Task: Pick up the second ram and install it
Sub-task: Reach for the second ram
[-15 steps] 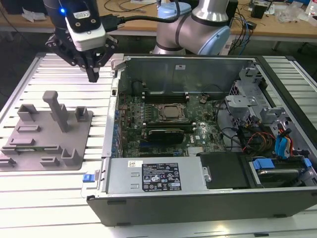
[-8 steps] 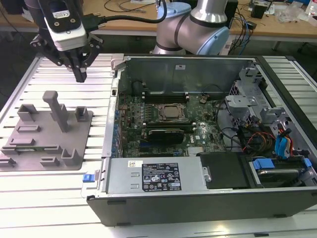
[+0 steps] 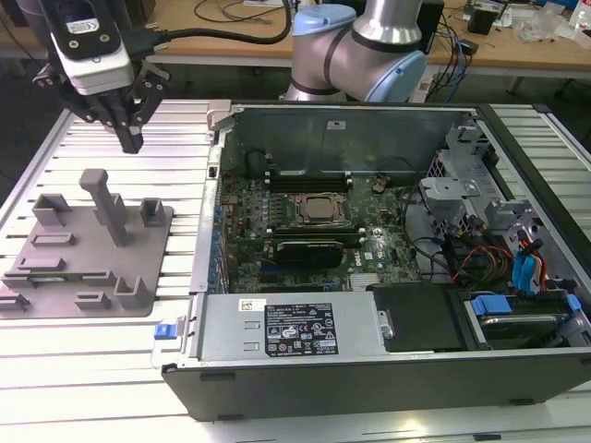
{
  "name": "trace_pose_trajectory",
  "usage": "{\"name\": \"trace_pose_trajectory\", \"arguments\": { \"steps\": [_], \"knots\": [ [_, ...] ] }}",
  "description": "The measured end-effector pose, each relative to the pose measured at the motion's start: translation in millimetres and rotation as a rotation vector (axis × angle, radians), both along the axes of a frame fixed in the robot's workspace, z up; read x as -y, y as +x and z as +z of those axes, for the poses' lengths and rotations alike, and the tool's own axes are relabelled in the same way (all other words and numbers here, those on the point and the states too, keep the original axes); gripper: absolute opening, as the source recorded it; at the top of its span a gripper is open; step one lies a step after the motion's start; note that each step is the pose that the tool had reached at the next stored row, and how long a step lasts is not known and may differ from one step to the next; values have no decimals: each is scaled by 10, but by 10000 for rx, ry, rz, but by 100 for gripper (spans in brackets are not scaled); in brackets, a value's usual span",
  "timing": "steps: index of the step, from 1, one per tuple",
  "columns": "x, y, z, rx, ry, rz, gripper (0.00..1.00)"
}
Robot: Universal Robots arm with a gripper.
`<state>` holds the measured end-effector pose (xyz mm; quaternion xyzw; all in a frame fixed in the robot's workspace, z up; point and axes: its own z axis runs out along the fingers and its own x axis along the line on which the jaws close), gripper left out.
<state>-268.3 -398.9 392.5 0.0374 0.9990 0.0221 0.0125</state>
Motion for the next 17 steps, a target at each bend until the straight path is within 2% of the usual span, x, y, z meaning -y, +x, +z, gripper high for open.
{"name": "trace_pose_trajectory", "arguments": {
  "steps": [5,10,13,17],
  "knots": [
    [0,-151,-3,3,0,-1,8],
    [0,-368,-10,4,0,-2,8],
    [0,-458,-12,4,0,0,8],
    [0,-647,-16,4,0,-2,8]
  ]
}}
